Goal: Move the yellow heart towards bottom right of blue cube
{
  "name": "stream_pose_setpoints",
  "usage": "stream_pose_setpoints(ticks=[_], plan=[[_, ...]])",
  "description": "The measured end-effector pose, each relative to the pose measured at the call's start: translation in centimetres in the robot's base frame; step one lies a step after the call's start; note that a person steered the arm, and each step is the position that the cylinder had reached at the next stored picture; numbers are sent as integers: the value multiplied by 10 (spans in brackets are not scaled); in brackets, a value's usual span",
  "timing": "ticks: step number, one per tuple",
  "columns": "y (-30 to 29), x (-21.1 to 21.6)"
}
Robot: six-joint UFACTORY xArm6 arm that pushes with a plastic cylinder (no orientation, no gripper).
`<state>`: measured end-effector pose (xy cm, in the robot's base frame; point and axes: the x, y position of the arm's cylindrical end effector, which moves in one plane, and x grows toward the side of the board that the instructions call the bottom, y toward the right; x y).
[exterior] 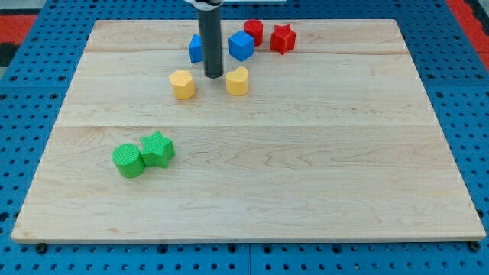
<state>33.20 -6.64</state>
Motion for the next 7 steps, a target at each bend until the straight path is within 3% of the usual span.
stream_pose_setpoints(ticks=[5, 7], plan=[[4, 13], [5, 46]])
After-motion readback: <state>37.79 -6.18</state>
